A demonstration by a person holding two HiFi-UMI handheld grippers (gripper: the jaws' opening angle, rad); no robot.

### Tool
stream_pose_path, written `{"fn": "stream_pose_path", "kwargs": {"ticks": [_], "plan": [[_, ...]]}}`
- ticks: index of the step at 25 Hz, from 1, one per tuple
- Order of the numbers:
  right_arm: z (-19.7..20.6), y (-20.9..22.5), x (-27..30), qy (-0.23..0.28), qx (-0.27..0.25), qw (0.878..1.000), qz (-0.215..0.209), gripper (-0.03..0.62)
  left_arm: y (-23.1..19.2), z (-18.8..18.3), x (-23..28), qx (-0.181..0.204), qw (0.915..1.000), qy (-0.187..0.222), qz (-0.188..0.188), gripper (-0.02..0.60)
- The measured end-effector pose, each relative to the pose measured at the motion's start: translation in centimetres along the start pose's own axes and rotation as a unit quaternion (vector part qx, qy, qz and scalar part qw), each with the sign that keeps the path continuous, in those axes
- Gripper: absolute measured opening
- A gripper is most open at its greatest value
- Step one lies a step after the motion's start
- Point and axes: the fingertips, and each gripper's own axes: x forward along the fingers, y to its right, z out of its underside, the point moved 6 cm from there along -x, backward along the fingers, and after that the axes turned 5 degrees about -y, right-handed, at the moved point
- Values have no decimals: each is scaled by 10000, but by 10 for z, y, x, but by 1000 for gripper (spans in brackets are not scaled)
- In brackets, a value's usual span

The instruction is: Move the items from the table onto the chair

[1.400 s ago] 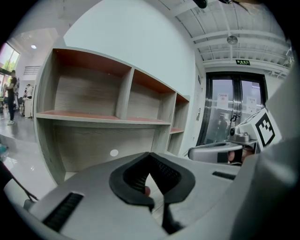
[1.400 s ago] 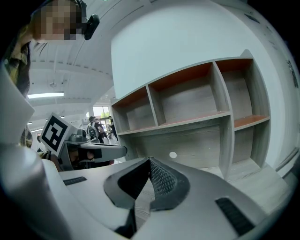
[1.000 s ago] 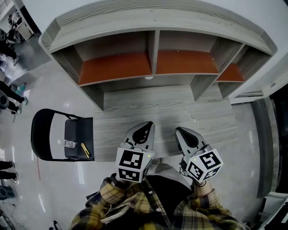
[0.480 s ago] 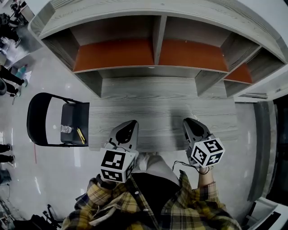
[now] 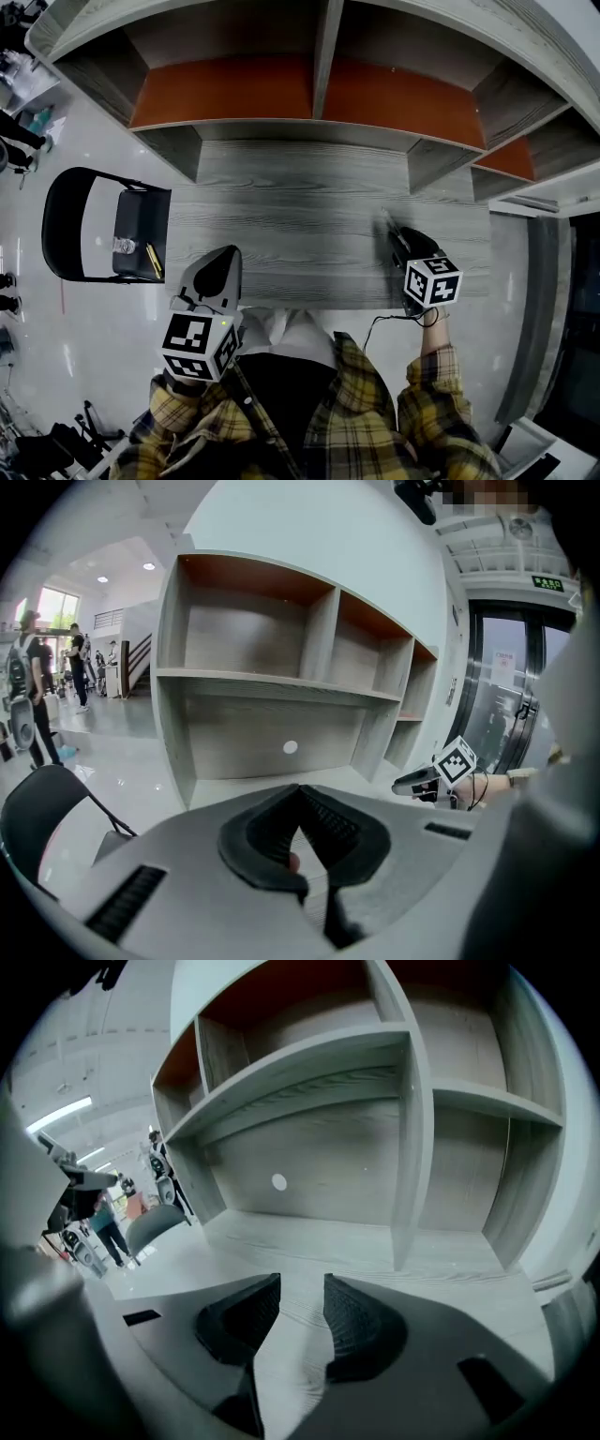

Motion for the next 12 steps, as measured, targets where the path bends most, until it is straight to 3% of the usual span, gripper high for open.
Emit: {"fn": "stream_pose_path", "kwargs": {"ticks": [12], "plan": [[50, 64, 58, -1458, -185, 9889, 240, 140, -5, 12, 0, -146, 9993, -213, -258, 3]]}}
